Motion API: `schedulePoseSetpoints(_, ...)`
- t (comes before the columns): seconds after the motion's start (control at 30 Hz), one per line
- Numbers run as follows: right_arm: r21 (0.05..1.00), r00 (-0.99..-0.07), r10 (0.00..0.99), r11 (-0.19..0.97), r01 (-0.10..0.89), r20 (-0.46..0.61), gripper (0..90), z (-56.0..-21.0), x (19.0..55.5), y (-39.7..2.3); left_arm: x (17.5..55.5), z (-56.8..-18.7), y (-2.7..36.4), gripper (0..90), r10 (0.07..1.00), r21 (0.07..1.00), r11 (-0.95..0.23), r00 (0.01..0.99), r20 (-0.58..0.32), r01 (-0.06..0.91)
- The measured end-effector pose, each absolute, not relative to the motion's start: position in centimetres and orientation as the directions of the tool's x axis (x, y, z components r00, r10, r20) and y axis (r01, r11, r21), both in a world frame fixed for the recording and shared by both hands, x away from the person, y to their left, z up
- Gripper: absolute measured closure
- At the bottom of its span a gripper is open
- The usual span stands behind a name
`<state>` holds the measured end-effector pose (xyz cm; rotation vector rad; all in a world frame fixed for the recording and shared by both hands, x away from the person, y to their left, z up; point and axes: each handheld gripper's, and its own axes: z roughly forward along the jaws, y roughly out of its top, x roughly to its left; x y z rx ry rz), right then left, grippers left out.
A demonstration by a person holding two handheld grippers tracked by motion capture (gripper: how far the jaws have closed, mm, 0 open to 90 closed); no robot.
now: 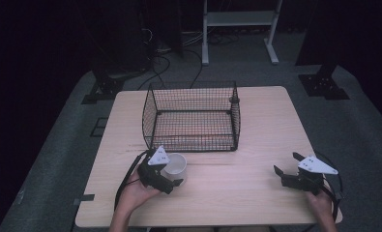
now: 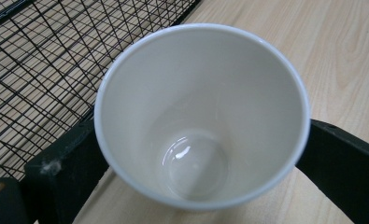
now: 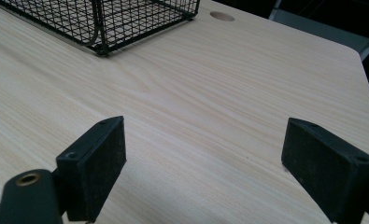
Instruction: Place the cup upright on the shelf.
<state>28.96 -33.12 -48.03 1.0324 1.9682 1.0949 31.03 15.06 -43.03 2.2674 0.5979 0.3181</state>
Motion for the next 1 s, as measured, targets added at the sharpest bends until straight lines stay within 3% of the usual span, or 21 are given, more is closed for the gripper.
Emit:
schedulePoseSetpoints(0.27, 0.884, -0.477, 0.864, 0.341, 0.319, -0.161, 13.1, -48.03, 28.95, -33.11, 31.47, -43.35, 14.73, 5.4, 0.508, 0.713, -0.617, 0.861, 0.038, 0.332)
schedulePoseSetpoints(0.6, 0.884, -0.479, 0.863, 0.342, 0.318, -0.162, 13.1, -48.03, 28.95, -33.1, 31.7, -43.49, 14.77, 16.8, 0.495, 0.708, -0.624, 0.868, 0.031, 0.331)
schedulePoseSetpoints(1.0, 0.885, -0.479, 0.863, 0.34, 0.32, -0.159, 13.1, -48.02, 28.96, -33.14, 31.76, -43.38, 14.94, 20.6, 0.477, 0.714, -0.619, 0.879, 0.011, 0.327)
